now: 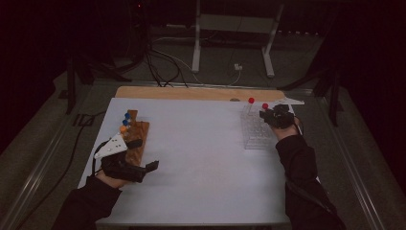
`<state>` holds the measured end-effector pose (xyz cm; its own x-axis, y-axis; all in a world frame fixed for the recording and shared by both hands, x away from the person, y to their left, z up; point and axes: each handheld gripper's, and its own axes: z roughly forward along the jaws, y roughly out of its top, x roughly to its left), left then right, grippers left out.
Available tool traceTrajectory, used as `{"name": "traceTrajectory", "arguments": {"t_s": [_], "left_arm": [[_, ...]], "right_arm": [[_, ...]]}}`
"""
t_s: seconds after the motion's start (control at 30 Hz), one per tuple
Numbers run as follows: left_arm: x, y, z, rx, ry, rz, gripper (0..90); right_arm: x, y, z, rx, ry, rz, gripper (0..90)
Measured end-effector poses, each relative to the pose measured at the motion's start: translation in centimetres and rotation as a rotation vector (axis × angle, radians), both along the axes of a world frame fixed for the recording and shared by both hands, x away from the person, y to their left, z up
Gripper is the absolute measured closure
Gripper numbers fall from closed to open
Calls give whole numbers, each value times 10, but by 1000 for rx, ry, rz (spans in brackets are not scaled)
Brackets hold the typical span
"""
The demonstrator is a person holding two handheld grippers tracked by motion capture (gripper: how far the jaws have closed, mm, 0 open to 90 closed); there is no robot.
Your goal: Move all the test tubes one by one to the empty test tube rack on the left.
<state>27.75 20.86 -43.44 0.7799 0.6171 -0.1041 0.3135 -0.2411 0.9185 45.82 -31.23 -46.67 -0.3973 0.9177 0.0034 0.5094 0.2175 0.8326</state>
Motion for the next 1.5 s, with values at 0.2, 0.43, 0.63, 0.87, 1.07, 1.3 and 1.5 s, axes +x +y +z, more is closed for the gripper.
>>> {"name": "traceTrajectory", "arguments": {"t_s": [0.2, 0.43, 0.63, 0.87, 1.07, 1.3, 1.5], "left_arm": [[1, 1, -1, -5, 5, -1, 13], [2, 0, 0, 1, 8, -2, 13], [1, -3, 2, 2, 9, -17, 13], [2, -8, 5, 4, 13, -36, 14], [1, -12, 10, 1, 13, -49, 14], [0, -19, 14, 3, 17, -75, 14], [1, -27, 15, 1, 25, -94, 14]], "right_arm": [[2, 2, 4, -14, -2, 11, 747], [-6, 3, 27, -41, -52, 18, 749], [-21, 4, 54, -42, -105, 41, 749], [-41, 20, 75, -36, -147, 115, 749], [-59, 43, 80, -33, -152, 199, 750], [-84, 73, 78, -53, -150, 316, 749], [-102, 96, 72, -56, -138, 399, 750]]}}
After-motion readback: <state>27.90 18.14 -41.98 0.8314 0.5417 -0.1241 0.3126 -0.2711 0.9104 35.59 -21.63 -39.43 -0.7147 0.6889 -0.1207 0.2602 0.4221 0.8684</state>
